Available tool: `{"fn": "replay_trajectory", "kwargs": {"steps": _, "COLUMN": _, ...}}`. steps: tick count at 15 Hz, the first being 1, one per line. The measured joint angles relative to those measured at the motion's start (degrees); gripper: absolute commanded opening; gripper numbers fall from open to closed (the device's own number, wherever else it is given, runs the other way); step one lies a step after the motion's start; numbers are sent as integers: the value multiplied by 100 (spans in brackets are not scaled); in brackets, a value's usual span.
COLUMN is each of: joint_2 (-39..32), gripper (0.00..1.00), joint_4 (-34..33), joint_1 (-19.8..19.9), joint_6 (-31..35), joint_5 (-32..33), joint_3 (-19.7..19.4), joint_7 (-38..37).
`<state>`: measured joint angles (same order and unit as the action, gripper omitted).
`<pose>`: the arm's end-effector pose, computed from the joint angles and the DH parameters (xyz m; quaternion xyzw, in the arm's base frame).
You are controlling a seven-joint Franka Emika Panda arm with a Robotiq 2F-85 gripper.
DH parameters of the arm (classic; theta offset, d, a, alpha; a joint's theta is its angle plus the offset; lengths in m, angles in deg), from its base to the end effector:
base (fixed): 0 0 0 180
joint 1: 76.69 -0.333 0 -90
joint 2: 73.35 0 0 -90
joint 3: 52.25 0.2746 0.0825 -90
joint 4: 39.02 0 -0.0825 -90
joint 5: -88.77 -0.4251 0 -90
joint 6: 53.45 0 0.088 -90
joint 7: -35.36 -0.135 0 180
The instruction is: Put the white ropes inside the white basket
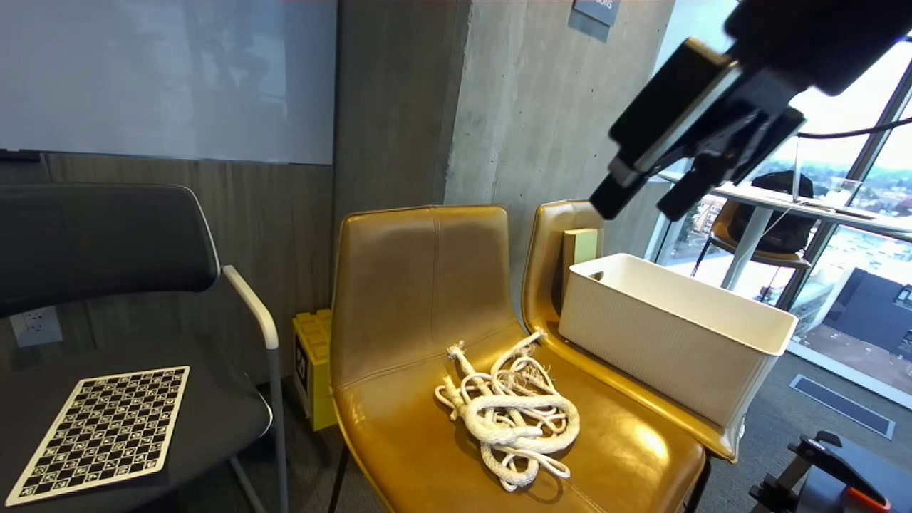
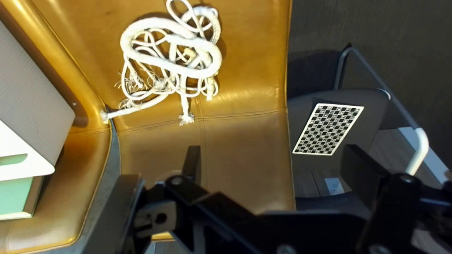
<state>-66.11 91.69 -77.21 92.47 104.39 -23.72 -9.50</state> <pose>0.5084 0.2805 0.3503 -0.9746 0.0341 -0.2211 0.0093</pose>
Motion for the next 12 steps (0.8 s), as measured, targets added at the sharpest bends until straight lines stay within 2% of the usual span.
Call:
{"fn": "replay_trajectory", "kwargs": {"steps": 3, "joint_2": -1107, "gripper": 100, "joint_4": -630, "joint_1": -72, "joint_6": 9, "joint_5": 1278, "joint_3": -428, "joint_7": -437}}
{"fn": "replay_trajectory", "kwargs": {"steps": 6, "joint_2": -2185, "gripper": 100, "joint_4": -1189, "joint_1": -578, "joint_6": 22, "joint_5": 2020, "joint_3": -1206, "joint_7": -603}}
{"fn": "replay_trajectory", "kwargs": {"steps": 9, "joint_2": -3161, "gripper": 100, "joint_4": -1719, "joint_1": -1119, "joint_6": 48, "joint_5": 2140, "joint_3": -1887, "joint_7": -612}}
{"fn": "replay_trajectory", "kwargs": {"steps": 12, "joint_2": -4082, "gripper": 100, "joint_4": -2274, "joint_1": -1536, "joint_6": 180, "joint_5": 2103, "joint_3": -2396, "joint_7": -617}}
